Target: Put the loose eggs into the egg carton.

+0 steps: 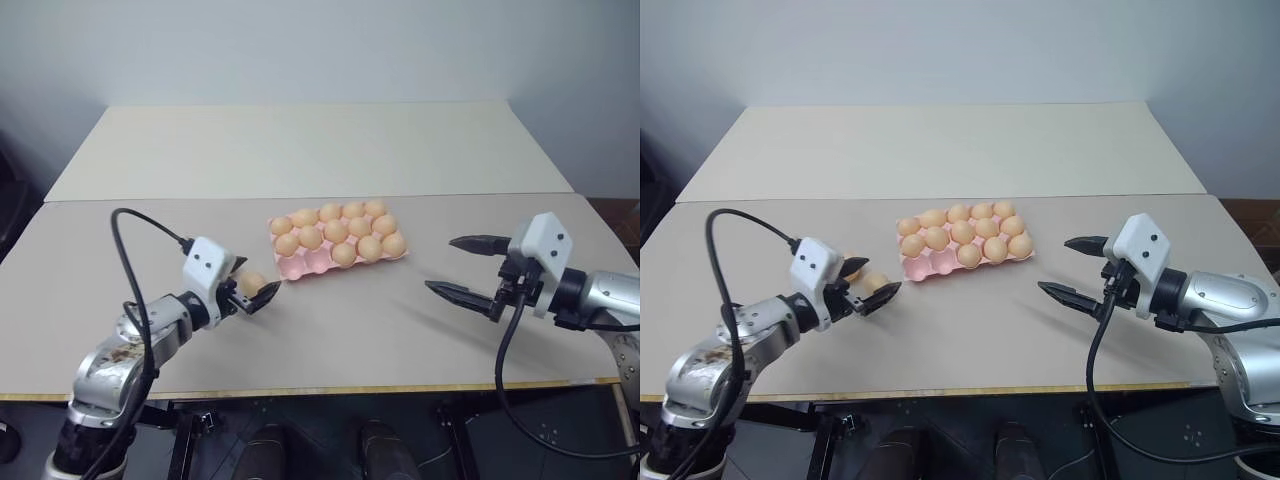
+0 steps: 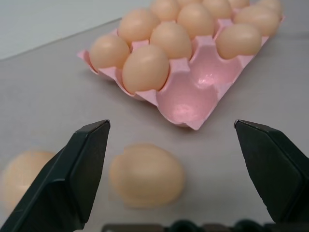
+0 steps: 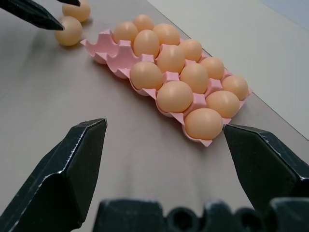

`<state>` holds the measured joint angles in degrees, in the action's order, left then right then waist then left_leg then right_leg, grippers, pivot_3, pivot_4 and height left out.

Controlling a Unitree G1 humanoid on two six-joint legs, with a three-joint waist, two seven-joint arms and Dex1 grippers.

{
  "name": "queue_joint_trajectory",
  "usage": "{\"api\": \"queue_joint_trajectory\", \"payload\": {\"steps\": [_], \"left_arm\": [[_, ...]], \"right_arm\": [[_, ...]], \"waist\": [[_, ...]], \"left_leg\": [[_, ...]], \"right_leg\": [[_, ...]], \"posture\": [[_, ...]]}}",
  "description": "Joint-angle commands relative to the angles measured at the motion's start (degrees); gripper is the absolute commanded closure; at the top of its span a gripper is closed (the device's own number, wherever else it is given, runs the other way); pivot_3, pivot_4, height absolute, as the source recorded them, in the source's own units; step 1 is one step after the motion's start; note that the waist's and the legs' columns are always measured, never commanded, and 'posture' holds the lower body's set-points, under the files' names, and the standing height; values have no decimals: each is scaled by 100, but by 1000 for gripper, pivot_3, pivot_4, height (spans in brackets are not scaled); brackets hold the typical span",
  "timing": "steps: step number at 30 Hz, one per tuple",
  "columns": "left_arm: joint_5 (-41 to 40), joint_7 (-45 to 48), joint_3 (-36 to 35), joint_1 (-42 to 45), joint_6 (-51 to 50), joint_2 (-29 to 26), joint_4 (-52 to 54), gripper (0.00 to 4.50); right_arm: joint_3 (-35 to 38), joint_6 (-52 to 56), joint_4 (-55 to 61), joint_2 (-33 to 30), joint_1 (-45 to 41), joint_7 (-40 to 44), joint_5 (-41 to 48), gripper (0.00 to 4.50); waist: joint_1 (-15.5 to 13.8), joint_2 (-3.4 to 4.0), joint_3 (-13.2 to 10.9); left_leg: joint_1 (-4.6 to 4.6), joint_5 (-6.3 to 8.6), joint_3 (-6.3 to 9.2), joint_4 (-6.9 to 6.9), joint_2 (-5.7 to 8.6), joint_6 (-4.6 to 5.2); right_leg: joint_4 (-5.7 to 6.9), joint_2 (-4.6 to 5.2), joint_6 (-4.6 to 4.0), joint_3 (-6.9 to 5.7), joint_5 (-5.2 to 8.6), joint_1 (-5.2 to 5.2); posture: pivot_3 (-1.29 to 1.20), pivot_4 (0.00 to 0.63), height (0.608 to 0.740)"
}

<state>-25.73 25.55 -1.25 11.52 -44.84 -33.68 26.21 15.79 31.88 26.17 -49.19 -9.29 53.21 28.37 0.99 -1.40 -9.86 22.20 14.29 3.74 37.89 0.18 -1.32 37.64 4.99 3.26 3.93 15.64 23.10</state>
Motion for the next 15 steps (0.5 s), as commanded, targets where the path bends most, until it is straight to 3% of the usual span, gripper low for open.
{"api": "queue_joint_trajectory", "payload": {"steps": [1,10,13,15], "left_arm": [[257,-213,140,238,-211,23,-79,0],[500,-132,559,713,-612,80,-546,0],[543,-125,629,827,-738,131,-622,584],[553,-67,640,851,-779,104,-638,1226]], "right_arm": [[243,18,244,-53,69,-83,168,38],[303,28,282,-22,114,-257,236,38],[316,37,275,-26,106,-358,270,0],[328,48,285,-37,113,-410,297,0]], "waist": [[-4,0,0],[-6,0,0],[-9,0,0],[-1,-1,0]], "left_leg": [[0,0,0,0,0,0],[1,0,0,0,1,0],[1,0,0,0,0,0],[1,0,0,1,0,0]], "right_leg": [[0,0,0,0,0,1],[0,0,0,0,0,0],[0,0,0,0,0,0],[0,0,0,0,0,0]], "posture": [[0,150,740],[0,150,740],[0,150,740],[0,150,740]]}}
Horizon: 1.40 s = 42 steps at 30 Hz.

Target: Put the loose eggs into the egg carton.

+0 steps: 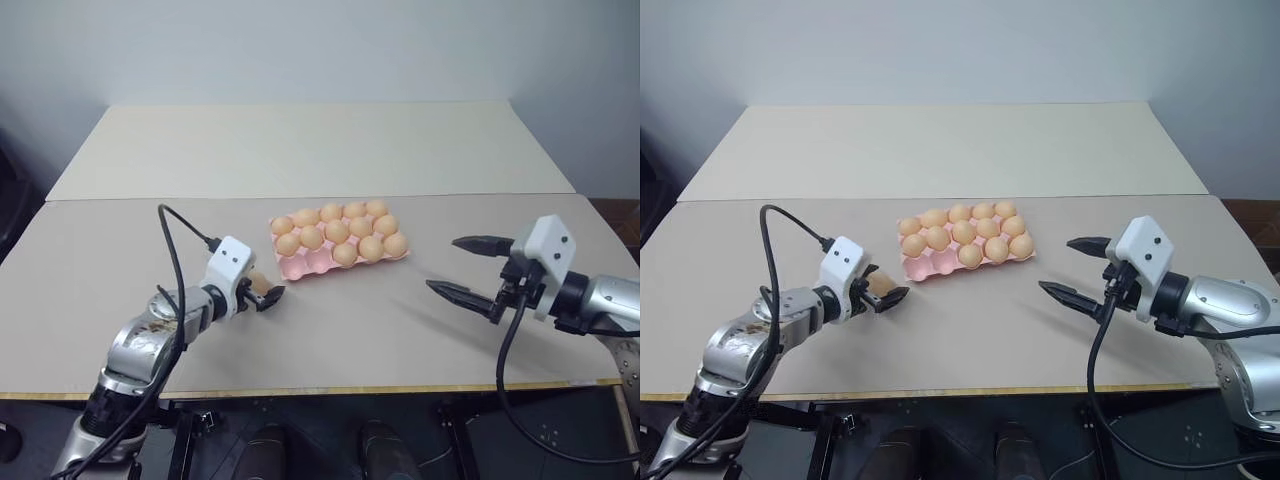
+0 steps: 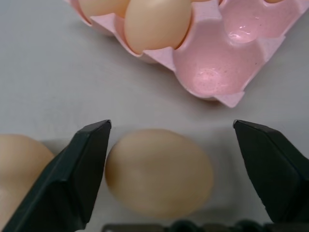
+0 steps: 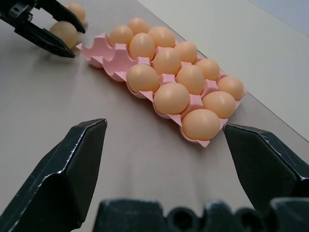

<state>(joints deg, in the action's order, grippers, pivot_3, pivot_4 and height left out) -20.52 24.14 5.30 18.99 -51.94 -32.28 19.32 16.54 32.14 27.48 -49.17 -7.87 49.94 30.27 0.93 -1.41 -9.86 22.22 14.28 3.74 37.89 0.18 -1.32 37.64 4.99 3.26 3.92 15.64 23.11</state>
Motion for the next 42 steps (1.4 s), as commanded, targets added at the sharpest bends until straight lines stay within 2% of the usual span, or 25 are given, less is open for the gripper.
{"api": "queue_joint_trajectory", "payload": {"steps": [1,3,5,15,21,26,32,38,42], "left_arm": [[30,87,-36,100,-90,-33,59,1517],[37,121,-72,64,-69,-46,91,2137],[59,136,-102,17,-32,-65,124,2390],[-73,411,-444,120,710,85,92,2390],[-846,852,-868,540,828,481,308,2390],[-871,1022,-590,975,906,687,-80,2390],[-298,950,-22,1520,1453,1205,-1212,2390],[248,1023,377,1858,1902,1445,-2079,2390],[347,1125,406,1962,1910,1495,-2210,1158]], "right_arm": [[262,32,161,-45,-25,-108,123,0],[268,40,162,-52,-28,-149,135,0],[258,38,160,-43,-37,-179,132,0],[153,-26,178,79,-40,-350,121,0],[214,-16,313,141,78,-428,133,0],[204,-40,380,220,102,-546,121,0],[223,-46,466,299,124,-669,113,0],[272,-39,571,332,204,-781,121,0],[280,-29,633,375,243,-860,129,0]], "waist": [[8,0,0],[5,0,0],[2,0,0],[-6,0,0],[-13,-1,0],[-11,-1,1],[-17,-3,2],[-5,-3,2],[-5,-3,2]], "left_leg": [[0,0,0,0,0,0],[0,0,0,0,0,0],[0,0,0,0,0,0],[0,0,0,1,0,0],[4,0,0,3,0,0],[2,0,0,4,2,0],[2,-1,0,8,3,0],[5,-1,0,9,3,1],[7,-1,0,12,3,1]], "right_leg": [[0,0,0,0,0,0],[0,0,0,0,0,0],[1,0,0,0,0,0],[0,1,0,0,0,0],[0,2,0,-1,0,0],[0,2,1,-1,0,-2],[1,1,1,-1,-1,-3],[1,-1,1,-1,-1,0],[1,-1,2,-1,-1,0]], "posture": [[0,150,740],[0,150,740],[0,150,740],[0,150,740],[0,150,740],[0,150,740],[0,150,740],[0,150,740],[0,150,740]]}}
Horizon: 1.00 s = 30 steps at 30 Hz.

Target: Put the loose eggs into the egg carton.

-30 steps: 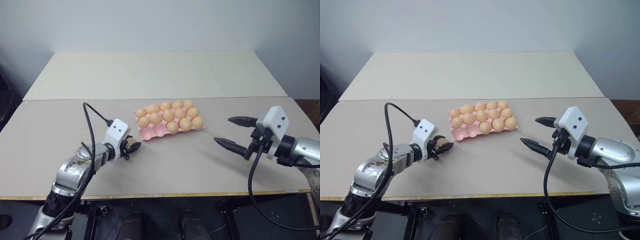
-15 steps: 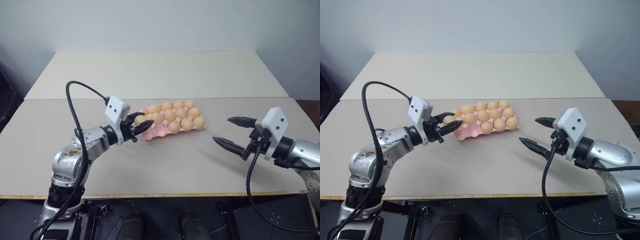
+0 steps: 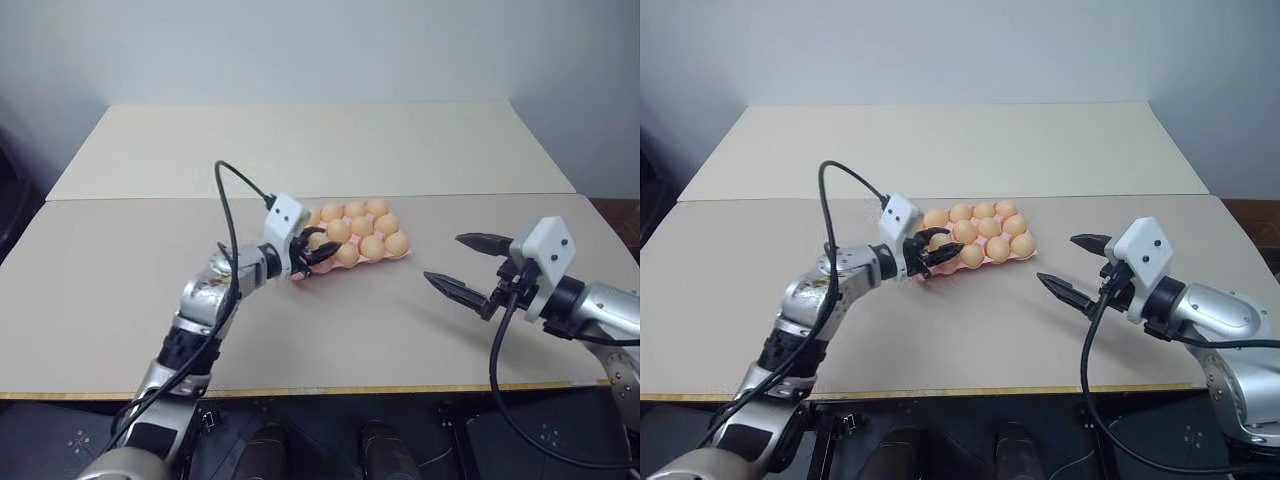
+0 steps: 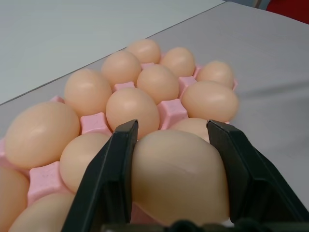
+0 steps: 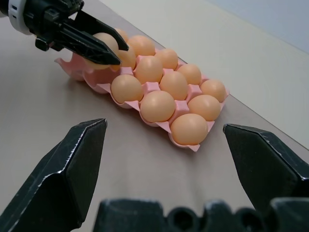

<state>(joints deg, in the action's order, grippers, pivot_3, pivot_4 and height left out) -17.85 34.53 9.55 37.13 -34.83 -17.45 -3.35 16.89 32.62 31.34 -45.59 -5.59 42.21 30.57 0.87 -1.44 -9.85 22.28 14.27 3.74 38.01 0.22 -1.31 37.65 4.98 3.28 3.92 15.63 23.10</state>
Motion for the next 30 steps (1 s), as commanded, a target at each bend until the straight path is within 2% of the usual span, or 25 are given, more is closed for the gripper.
{"api": "queue_joint_trajectory", "payload": {"steps": [1,3,4,11,14,20,25,27,30], "left_arm": [[72,102,-47,148,204,5,83,886],[7,138,-140,133,220,-4,170,174],[-39,135,-218,126,217,-27,268,37],[-339,203,-891,63,66,-526,866,37],[-649,533,-1401,-196,-37,-1124,1328,37],[-1349,1480,-2824,-1550,-188,-2560,1856,37],[-1846,2205,-4050,-3047,-212,-3112,2112,37],[-1938,2561,-4325,-3708,-310,-3364,2357,37],[-2003,2509,-4654,-4439,-256,-3240,2752,37]], "right_arm": [[246,-77,257,23,15,-99,100,0],[249,-75,273,33,13,-118,110,0],[254,-74,284,44,11,-136,119,0],[251,-55,224,85,-100,-174,275,0],[244,-97,102,32,-173,-108,287,0],[99,-296,-388,-100,-403,223,166,0],[-22,-428,-749,-222,-536,577,150,0],[-34,-439,-841,-252,-541,692,160,0],[-132,-498,-886,-264,-545,763,71,0]], "waist": [[2,0,0],[2,0,0],[1,0,0],[16,1,0],[37,1,0],[126,2,0],[151,1,0],[153,1,0],[116,1,0]], "left_leg": [[0,0,0,0,0,0],[-1,0,0,0,-1,0],[-1,0,0,0,0,0],[-1,0,1,1,-3,0],[-2,0,2,1,-3,0],[-4,0,4,-1,-7,0],[-5,0,4,-1,-9,0],[-4,1,4,-4,-11,1],[-5,1,4,-5,-12,0]], "right_leg": [[0,0,0,0,0,0],[0,0,0,0,0,0],[0,0,0,0,0,0],[2,-1,0,0,0,2],[2,-2,0,0,0,1],[3,-3,0,0,0,2],[0,-3,0,0,1,1],[-2,-3,0,0,1,3],[-4,-2,0,-2,1,0]], "posture": [[0,150,740],[0,150,740],[0,150,740],[0,150,740],[0,150,740],[0,150,740],[0,150,740],[0,150,740],[0,150,740]]}}
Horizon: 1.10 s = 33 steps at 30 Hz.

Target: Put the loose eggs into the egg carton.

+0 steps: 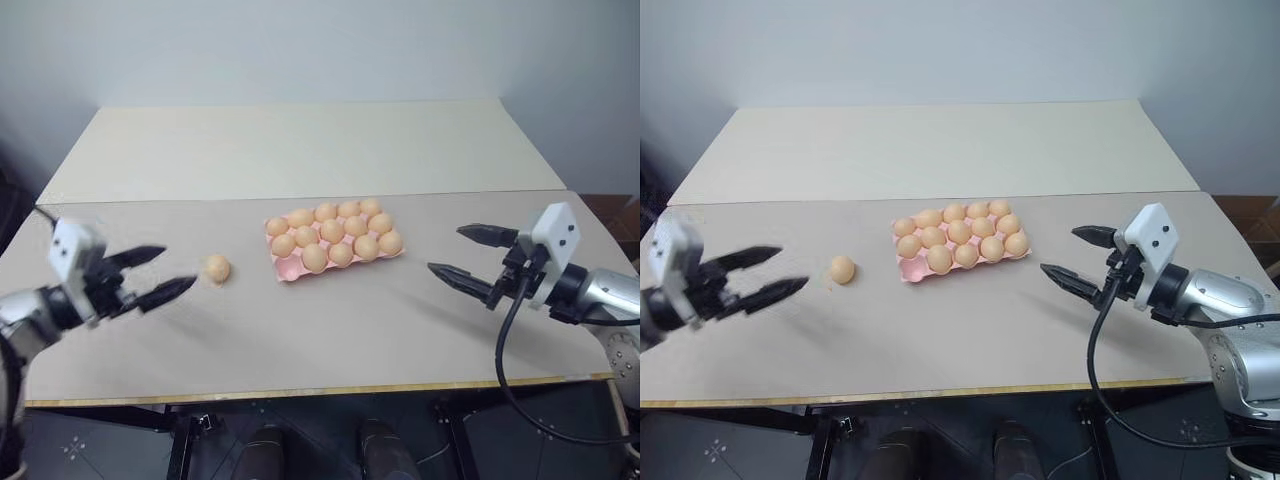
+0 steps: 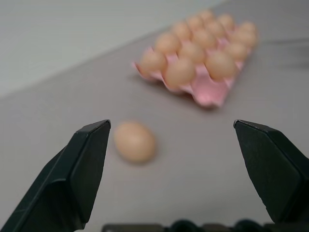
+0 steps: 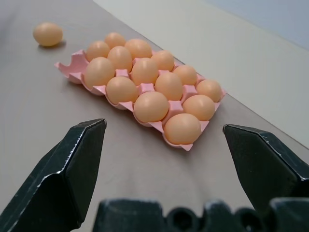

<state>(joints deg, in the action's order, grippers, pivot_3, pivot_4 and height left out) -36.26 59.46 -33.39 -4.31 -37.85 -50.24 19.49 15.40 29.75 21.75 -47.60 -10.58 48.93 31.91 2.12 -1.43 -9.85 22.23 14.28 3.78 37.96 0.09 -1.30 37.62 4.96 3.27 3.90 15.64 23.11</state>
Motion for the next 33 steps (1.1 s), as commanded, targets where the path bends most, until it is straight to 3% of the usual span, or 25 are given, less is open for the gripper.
{"api": "queue_joint_trajectory", "payload": {"steps": [1,7,11,16,19,27,33], "left_arm": [[-179,-50,-400,-401,86,100,546,37],[-155,-770,-269,-455,-32,370,800,37],[-193,-1813,212,163,-742,504,799,37],[208,-3857,1024,1410,-1841,1494,616,37],[364,-4578,1410,1919,-2205,2125,529,37],[1071,-5818,1937,2710,-2453,3198,-160,37],[1338,-6097,1950,2940,-2487,3414,-524,37]], "right_arm": [[2,-219,60,-52,-56,98,-74,0],[-24,-227,-23,-60,-168,163,-52,0],[-50,-250,-73,-62,-271,173,-67,0],[-25,-222,-15,-60,-330,186,-68,0],[58,-180,82,-80,-305,162,-41,0],[230,-125,263,-89,-206,129,39,0],[307,-109,355,-63,-109,73,65,0]], "waist": [[-27,0,0],[-73,0,0],[-98,0,0],[-132,-12,7],[-137,-17,10],[-128,-19,11],[-131,-19,11]], "left_leg": [[-4,0,-1,0,2,0],[-6,0,-1,0,3,0],[-4,1,-1,0,3,0],[0,1,2,1,8,0],[9,0,3,3,11,-1],[5,0,2,3,12,-1],[7,0,2,3,13,-2]], "right_leg": [[0,3,0,0,0,-5],[1,3,0,-1,0,-7],[1,3,0,-1,0,-4],[2,5,3,-1,-2,-5],[5,8,3,-1,-3,5],[6,7,3,0,-3,2],[5,7,3,0,-3,3]], "posture": [[0,150,740],[0,150,740],[0,150,740],[0,150,740],[0,150,740],[0,150,740],[0,150,740]]}}
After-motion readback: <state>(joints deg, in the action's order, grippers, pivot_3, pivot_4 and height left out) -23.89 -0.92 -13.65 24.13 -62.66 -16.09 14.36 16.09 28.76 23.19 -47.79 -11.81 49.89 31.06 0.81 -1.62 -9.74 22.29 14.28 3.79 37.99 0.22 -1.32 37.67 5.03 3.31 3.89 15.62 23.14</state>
